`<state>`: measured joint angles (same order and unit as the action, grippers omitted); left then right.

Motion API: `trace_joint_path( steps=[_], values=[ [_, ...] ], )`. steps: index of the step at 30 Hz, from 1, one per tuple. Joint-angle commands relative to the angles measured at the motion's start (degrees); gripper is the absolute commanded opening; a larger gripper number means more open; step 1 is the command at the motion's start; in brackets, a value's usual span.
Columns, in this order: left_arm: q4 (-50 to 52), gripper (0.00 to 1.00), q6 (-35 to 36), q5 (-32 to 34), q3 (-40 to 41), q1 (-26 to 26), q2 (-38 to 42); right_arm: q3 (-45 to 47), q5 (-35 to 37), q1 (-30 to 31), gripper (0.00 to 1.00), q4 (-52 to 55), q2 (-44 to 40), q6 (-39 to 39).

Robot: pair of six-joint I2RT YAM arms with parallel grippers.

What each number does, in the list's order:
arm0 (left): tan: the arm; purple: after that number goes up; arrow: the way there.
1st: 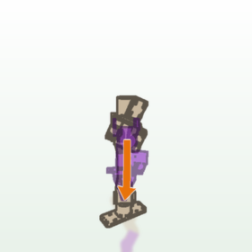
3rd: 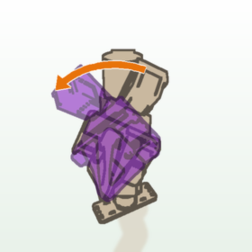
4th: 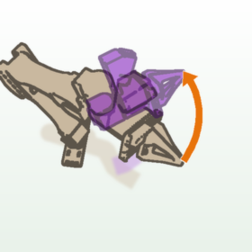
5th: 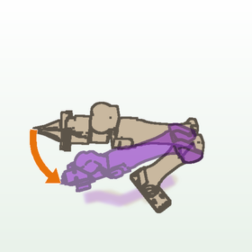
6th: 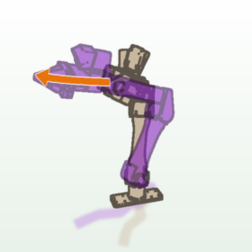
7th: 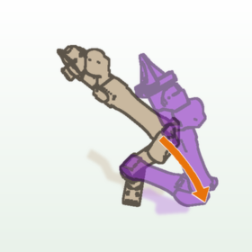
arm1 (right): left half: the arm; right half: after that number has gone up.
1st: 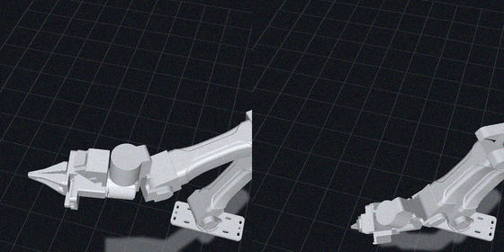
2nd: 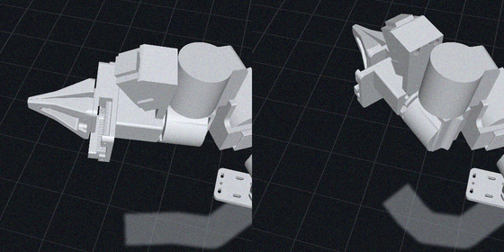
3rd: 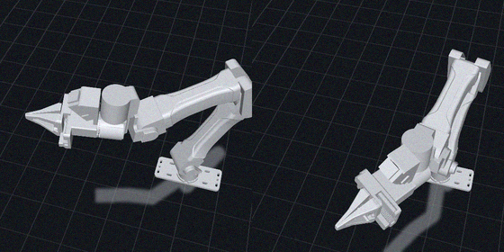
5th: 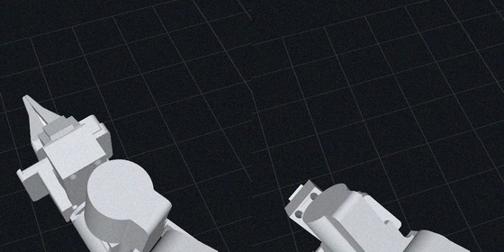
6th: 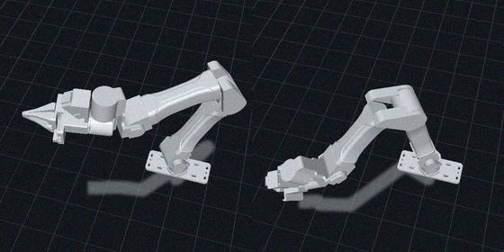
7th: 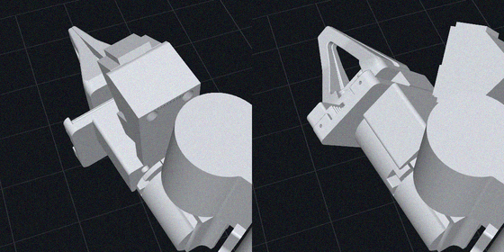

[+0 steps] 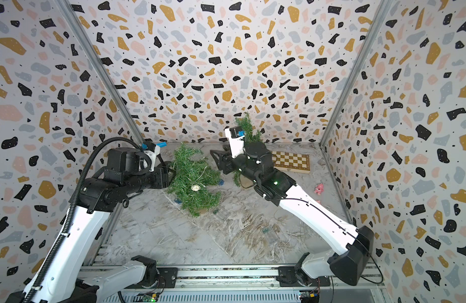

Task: Wrap string light around the christmas tree
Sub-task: Wrap the light string around the Christmas tree, then move the christmas tree to the center of the board.

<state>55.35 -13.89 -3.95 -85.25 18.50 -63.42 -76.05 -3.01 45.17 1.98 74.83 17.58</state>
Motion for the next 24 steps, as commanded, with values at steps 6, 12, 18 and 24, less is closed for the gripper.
trace_joint_path(
  steps=[6, 12, 18, 24],
  values=[
    [-5.14, 0.62, 1.70, 2.40, -1.59, 4.06, -4.39, 20.31, -1.73, 0.00, 0.56, 6.60, -9.48, 5.68],
    [-7.40, 0.62, 0.97, 1.60, 0.21, 4.26, -4.48, 28.54, -4.35, 4.68, 0.42, 0.77, -5.81, 12.96],
    [-9.69, 0.62, 0.35, 0.42, 3.15, 4.39, -3.29, 33.78, -11.74, 5.00, 0.24, -11.79, 3.91, 22.27],
    [-9.60, 0.63, 0.78, 0.12, 4.16, 4.35, -3.47, 34.33, -12.57, 5.02, 0.31, -15.80, 11.37, 25.55]
  ],
)
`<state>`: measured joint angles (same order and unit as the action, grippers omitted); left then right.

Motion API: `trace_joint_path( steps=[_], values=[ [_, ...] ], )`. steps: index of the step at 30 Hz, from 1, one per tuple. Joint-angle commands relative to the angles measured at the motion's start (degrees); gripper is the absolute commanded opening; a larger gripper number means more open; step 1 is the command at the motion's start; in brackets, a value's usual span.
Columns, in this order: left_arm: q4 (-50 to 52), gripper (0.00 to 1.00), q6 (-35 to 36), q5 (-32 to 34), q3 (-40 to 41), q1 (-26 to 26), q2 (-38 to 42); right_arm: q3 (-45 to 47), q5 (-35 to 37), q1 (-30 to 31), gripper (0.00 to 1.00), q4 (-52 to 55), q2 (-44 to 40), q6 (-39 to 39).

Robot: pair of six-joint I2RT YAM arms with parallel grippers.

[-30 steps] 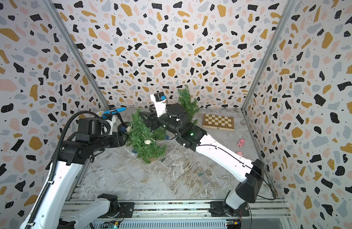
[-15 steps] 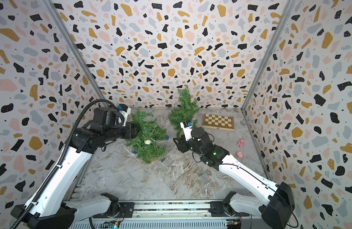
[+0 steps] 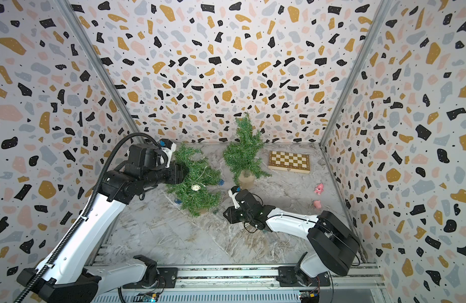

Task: Wrap string light around the christmas tree
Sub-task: Move the christmas tree to the center of the board.

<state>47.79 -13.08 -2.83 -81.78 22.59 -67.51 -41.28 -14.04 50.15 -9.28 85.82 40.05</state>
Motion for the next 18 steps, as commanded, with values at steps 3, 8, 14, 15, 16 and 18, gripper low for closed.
trace_joint_path(
  steps=[3, 8, 14, 15, 16, 18],
  values=[
    [-3.13, 0.63, -0.21, -1.32, 2.08, 0.28, 1.06, -2.21, -1.79, 0.11, 0.31, -5.30, 2.08, 2.72],
    [-3.84, 0.63, -0.11, -1.01, 3.32, 0.26, 0.97, -4.65, -1.05, 1.30, 0.29, -10.57, 6.05, 6.30],
    [-4.23, 0.63, 0.88, -0.18, 3.82, 0.26, 1.31, -10.12, -1.77, 2.68, 0.27, -18.44, 14.89, 13.37],
    [-4.20, 0.64, 1.46, 0.16, 3.83, 0.26, 1.49, -11.32, -1.03, 3.05, 0.27, -18.91, 16.05, 13.84],
    [-4.20, 0.65, 2.02, 0.34, 4.02, 0.31, 1.58, -12.41, -0.43, 3.25, 0.27, -18.94, 17.12, 13.99],
    [-4.20, 0.66, 3.44, 1.30, 4.58, 0.21, 1.84, -14.79, -0.35, 3.45, 0.26, -19.24, 20.23, 15.05]
  ],
)
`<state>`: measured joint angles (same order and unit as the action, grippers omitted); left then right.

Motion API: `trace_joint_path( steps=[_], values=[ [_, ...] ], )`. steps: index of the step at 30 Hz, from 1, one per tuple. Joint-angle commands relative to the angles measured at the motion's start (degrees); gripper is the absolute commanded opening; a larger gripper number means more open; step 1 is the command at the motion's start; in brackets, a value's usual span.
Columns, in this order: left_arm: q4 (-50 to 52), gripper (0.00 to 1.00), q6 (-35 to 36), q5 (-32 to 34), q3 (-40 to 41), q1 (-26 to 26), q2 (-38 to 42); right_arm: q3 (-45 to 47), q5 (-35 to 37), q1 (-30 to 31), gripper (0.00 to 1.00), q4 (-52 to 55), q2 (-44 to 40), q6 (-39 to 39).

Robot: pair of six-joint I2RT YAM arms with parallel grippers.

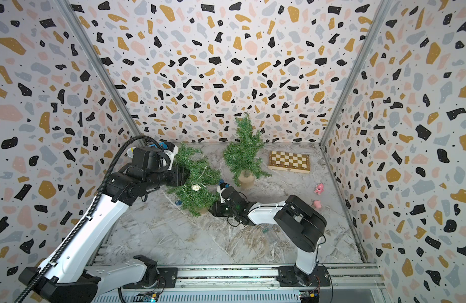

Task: Wrap string light around the christmas tree
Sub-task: Move the christmas tree to the center of the board.

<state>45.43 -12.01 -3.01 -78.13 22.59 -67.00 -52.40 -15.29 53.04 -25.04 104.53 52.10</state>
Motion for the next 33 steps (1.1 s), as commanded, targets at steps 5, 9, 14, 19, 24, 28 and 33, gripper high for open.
trace_joint_path(
  steps=[5, 9, 14, 19, 24, 28, 33],
  values=[
    [-1.78, 0.69, 3.35, 3.25, 1.53, -0.13, 1.20, -8.31, 0.45, 0.92, 0.26, -5.28, 7.42, 4.62],
    [-1.78, 0.69, 4.09, 3.44, 0.87, -0.28, 0.89, -12.35, 1.29, 1.38, 0.26, -3.88, 11.23, 3.11],
    [0.42, 0.70, 4.45, 5.29, -0.43, -2.02, 0.46, -16.43, 0.22, 1.61, 0.26, -3.33, 14.91, 3.12],
    [1.98, 0.74, 4.27, 6.61, -2.11, -3.99, 1.45, -21.31, -1.53, 2.55, 0.26, -1.49, 18.25, 2.33],
    [2.65, 0.75, 4.63, 4.86, -2.85, -5.79, 1.62, -20.31, -0.38, 2.63, 0.26, 0.06, 16.09, 0.08],
    [3.56, 0.75, 4.60, 4.79, -2.99, -6.43, 1.25, -16.79, -0.14, 2.09, 0.33, 2.65, 11.34, -3.30],
    [3.06, 0.75, 4.18, 4.02, -3.27, -6.57, 1.79, -10.52, 1.63, 1.56, 0.45, 7.27, 4.40, -5.98]
  ],
)
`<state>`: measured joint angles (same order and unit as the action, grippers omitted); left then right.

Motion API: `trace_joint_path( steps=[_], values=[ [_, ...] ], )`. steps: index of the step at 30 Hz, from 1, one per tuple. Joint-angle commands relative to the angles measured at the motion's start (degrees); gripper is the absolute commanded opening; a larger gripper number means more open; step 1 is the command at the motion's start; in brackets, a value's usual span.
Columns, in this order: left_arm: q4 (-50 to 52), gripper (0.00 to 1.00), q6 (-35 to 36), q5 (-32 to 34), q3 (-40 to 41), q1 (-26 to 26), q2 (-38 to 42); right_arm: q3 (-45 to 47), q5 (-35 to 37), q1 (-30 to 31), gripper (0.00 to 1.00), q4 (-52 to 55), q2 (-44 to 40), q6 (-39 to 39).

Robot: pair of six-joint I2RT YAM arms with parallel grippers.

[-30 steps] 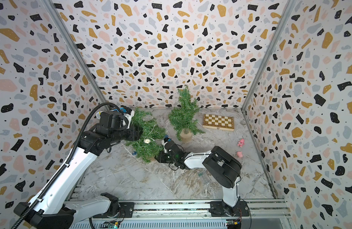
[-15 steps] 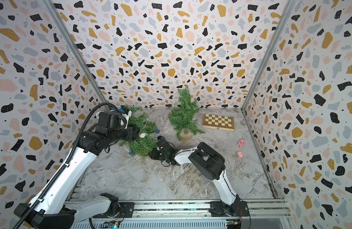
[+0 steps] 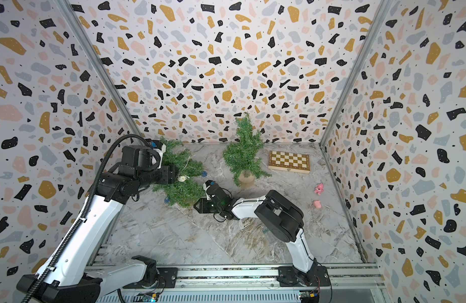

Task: Wrap string light around the christmas tree
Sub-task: Move the christmas tree to the center of the board.

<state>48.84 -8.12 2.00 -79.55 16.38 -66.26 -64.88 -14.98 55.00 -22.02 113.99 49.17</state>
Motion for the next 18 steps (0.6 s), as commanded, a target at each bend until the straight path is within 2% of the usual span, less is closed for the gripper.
trace_joint_path(
  steps=[1, 11, 14, 18],
  values=[
    [-0.44, 0.75, 0.44, -1.11, -1.94, -0.28, 0.96, 3.23, 1.90, -0.55, 0.46, 5.11, -6.55, -3.62],
    [-0.70, 0.75, 1.37, -3.89, -1.90, -0.29, 0.25, 16.06, 8.55, -3.72, 0.54, 20.13, -23.85, -5.63],
    [-1.15, 0.75, 0.73, -3.95, -1.50, -0.26, -0.30, 18.73, 8.16, -4.55, 0.57, 22.21, -27.07, -5.16],
    [-1.23, 0.75, 0.43, -4.11, -2.01, -0.21, -0.78, 19.92, 4.72, -4.60, 0.58, 21.45, -26.15, -3.41]
  ],
)
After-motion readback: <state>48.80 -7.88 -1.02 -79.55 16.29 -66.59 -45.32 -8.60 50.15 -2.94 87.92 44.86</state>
